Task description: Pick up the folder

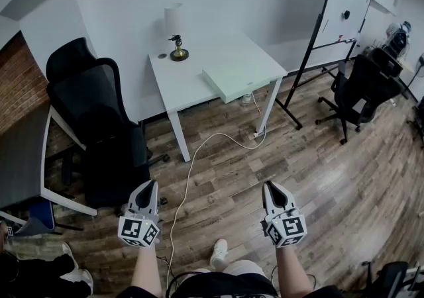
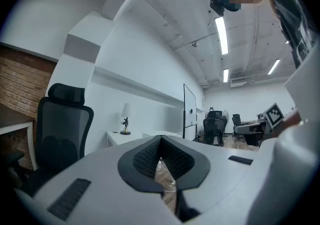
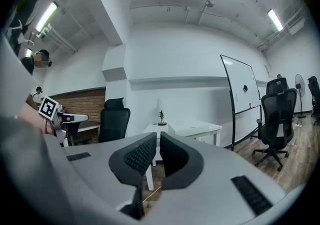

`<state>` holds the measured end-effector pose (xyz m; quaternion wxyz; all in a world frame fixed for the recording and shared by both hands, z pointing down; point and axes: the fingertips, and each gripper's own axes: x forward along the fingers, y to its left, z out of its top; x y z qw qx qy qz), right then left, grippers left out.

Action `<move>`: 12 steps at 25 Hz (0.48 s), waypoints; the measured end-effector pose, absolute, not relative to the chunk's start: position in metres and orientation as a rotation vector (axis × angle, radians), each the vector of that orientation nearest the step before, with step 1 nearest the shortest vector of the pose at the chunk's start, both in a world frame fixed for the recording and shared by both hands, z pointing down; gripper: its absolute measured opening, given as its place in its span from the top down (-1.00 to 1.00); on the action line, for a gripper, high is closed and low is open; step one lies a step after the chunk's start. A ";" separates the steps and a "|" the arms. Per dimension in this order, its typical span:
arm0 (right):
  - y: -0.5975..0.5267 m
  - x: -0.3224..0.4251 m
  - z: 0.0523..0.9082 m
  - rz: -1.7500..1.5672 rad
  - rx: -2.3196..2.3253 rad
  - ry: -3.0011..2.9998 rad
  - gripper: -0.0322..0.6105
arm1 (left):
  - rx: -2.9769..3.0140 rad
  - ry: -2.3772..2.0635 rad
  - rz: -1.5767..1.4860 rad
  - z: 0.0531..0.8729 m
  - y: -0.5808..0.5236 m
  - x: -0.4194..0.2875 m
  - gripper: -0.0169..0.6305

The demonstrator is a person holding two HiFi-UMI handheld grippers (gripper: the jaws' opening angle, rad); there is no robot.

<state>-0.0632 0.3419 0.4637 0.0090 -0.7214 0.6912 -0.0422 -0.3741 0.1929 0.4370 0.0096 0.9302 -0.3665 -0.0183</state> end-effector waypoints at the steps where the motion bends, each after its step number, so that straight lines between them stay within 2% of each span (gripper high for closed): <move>1: 0.337 -0.058 0.464 -0.133 -2.253 2.159 0.78 | 2.901 -1.151 -0.057 0.437 0.187 -0.370 0.91; 12: 0.289 -0.014 0.469 -0.195 -2.201 2.175 0.78 | 2.873 -1.161 -0.083 0.440 0.141 -0.323 0.91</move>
